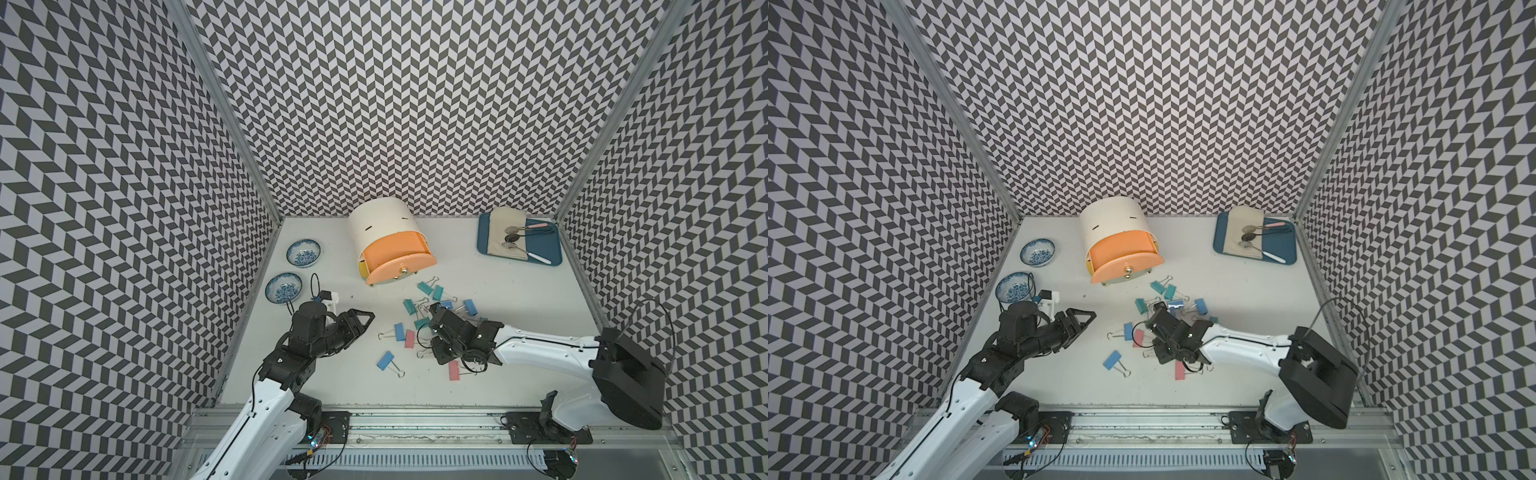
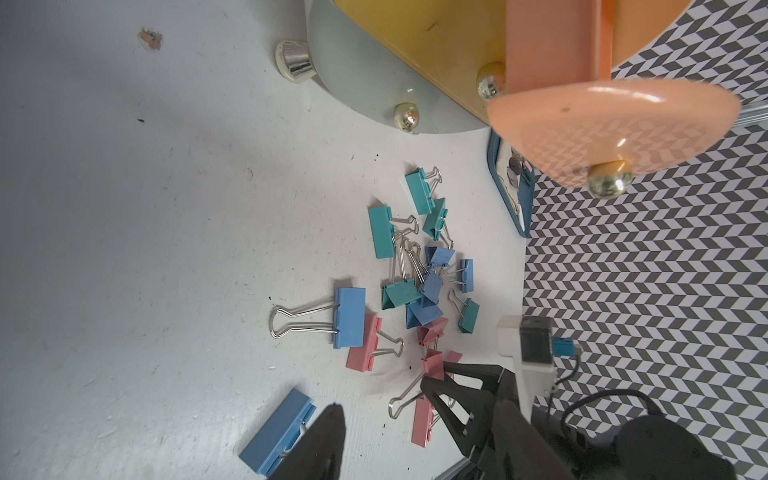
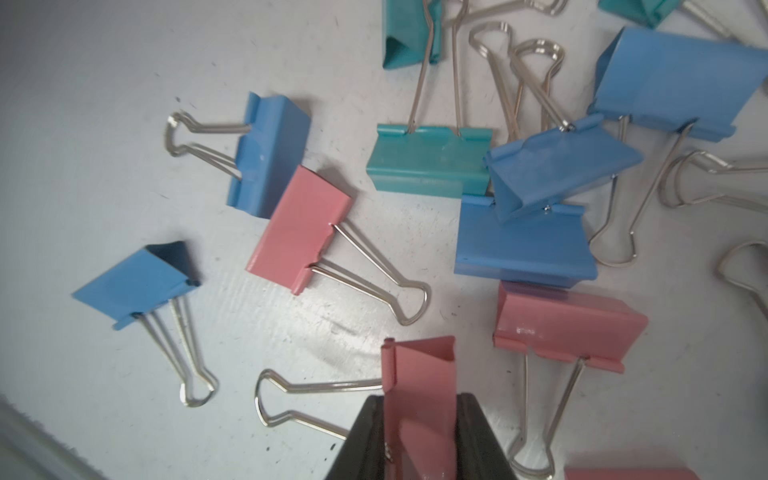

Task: Put the binder clips in the drawer according to color
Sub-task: Pick up the binder clip at the center of the board, then place the binder clip in the drawer.

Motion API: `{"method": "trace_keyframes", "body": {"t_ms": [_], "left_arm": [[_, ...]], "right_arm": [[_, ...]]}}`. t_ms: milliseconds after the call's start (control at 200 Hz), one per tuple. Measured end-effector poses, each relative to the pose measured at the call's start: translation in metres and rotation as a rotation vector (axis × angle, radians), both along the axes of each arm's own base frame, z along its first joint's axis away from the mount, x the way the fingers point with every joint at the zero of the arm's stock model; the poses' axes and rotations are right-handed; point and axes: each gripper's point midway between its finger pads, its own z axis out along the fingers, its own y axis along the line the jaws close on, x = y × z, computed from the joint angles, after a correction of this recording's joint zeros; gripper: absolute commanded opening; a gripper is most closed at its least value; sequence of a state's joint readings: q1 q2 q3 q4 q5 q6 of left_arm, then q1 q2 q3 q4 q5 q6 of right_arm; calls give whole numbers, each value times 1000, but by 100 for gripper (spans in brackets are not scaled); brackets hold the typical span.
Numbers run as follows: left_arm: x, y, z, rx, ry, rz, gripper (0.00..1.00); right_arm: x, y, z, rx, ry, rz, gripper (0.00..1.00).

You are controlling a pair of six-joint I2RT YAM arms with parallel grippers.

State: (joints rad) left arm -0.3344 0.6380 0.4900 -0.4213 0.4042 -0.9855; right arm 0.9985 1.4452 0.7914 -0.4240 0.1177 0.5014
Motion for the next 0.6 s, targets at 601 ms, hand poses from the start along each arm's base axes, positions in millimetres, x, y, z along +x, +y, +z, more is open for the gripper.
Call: {"method": "trace_keyframes", "body": {"t_ms": [601], "left_arm": [[34, -7, 113, -34, -200, 17, 62]], "right_arm": [[17, 0, 162, 235, -216, -64, 24]]}}
